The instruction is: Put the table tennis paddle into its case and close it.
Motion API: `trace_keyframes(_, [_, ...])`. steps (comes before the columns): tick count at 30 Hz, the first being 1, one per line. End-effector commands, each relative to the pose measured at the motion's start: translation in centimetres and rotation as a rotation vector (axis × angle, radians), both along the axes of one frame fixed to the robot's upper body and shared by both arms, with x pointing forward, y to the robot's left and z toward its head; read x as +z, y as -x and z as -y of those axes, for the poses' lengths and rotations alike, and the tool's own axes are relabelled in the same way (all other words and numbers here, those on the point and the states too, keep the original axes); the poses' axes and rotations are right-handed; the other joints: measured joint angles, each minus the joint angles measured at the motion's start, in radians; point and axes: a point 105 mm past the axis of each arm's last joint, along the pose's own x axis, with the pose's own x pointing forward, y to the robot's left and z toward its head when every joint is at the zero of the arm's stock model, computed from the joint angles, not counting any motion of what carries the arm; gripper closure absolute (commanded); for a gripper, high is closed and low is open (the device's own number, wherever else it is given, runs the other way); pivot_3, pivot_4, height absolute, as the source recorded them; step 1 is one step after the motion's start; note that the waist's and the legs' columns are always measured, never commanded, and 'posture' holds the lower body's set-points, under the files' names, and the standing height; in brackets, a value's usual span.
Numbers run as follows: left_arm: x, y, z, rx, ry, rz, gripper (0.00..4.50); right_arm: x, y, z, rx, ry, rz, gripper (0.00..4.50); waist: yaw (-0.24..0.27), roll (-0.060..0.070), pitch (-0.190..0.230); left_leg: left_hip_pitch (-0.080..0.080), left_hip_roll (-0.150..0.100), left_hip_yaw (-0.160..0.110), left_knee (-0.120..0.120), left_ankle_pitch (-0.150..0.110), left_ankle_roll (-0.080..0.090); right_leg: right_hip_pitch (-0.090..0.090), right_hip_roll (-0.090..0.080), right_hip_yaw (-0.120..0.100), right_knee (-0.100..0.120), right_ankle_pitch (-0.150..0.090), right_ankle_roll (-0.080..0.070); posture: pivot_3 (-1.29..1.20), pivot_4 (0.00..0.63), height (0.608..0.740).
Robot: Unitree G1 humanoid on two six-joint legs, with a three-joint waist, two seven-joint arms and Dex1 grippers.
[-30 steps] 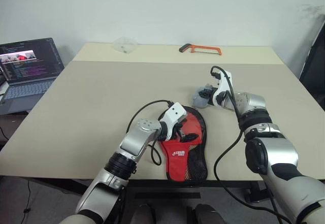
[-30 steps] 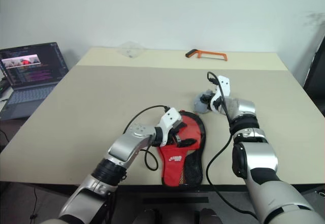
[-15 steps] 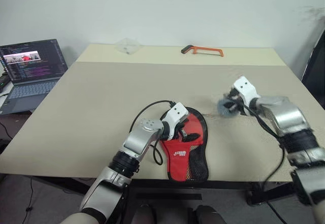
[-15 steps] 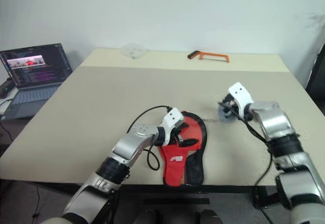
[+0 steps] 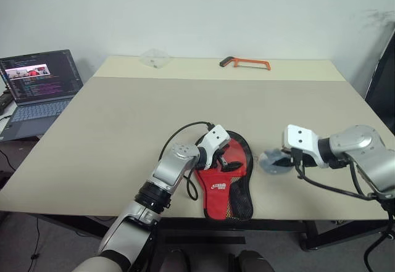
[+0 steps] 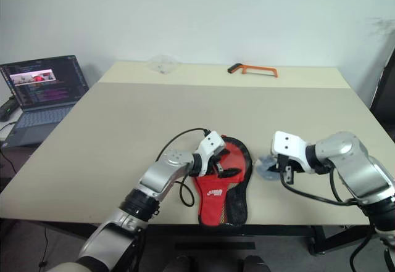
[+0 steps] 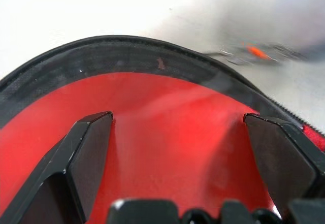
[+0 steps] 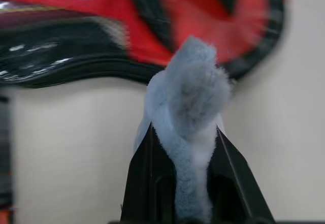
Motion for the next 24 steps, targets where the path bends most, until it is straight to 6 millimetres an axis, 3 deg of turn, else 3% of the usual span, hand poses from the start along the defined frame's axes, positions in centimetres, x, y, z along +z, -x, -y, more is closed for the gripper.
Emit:
trace_keyframes(1, [-6.1,1.5,-2.5,0.058,-0.147,-0.189,0.0,0.0,2.6,-1.1,0.137,-0.003,-0.041,4.33,0.001,-0.002,-0.003,0.0,0.0,0.0,0.0,0.0,0.0,0.0,0.0,0.0,0.0,0.0,0.0,0.0,0.15,0.74])
trace_keyframes(10, [-6.5,1.7,-3.1,0.057,-0.177,-0.202,0.0,-1.6,9.4,-3.0,0.369,-0.072,-0.271,4.33,-0.001,-0.005,-0.008,0.005,0.0,0.0,-0.001,-0.001,-0.002,0.0,-0.001,-0.001,-0.002,-0.002,-0.002,0.0,0.15,0.74])
trace_keyframes(16, [-6.7,1.6,-3.5,0.061,-0.198,-0.205,0.0,-1.9,11.8,-4.3,0.405,-0.146,-0.367,4.33,-0.001,-0.01,-0.013,0.006,0.001,0.0,-0.002,-0.003,-0.004,0.0,-0.001,-0.001,-0.003,-0.003,-0.003,0.0,0.15,0.74])
trace_keyframes(19, [-6.4,1.6,-3.5,0.059,-0.197,-0.204,0.0,-2.2,11.3,-4.4,0.357,-0.154,-0.347,4.33,-0.002,-0.012,-0.015,0.007,0.001,0.0,-0.002,-0.006,-0.009,0.0,-0.001,-0.001,-0.003,-0.003,-0.004,0.0,0.15,0.74])
trace_keyframes(21, [-6.3,1.5,-3.5,0.059,-0.194,-0.205,0.0,-1.5,9.5,-4.0,0.288,-0.172,-0.299,4.33,-0.003,-0.013,-0.015,0.007,0.001,0.0,-0.002,-0.006,-0.01,0.0,-0.002,-0.001,-0.003,-0.003,-0.004,0.0,0.15,0.74])
trace_keyframes(24, [-4.7,1.4,-3.1,0.013,-0.115,-0.154,0.0,-0.3,4.8,-2.0,0.114,-0.171,-0.165,4.33,-0.007,-0.014,-0.014,0.008,0.001,0.0,-0.001,-0.007,-0.01,0.0,-0.002,-0.001,-0.003,-0.003,-0.004,0.0,0.15,0.74])
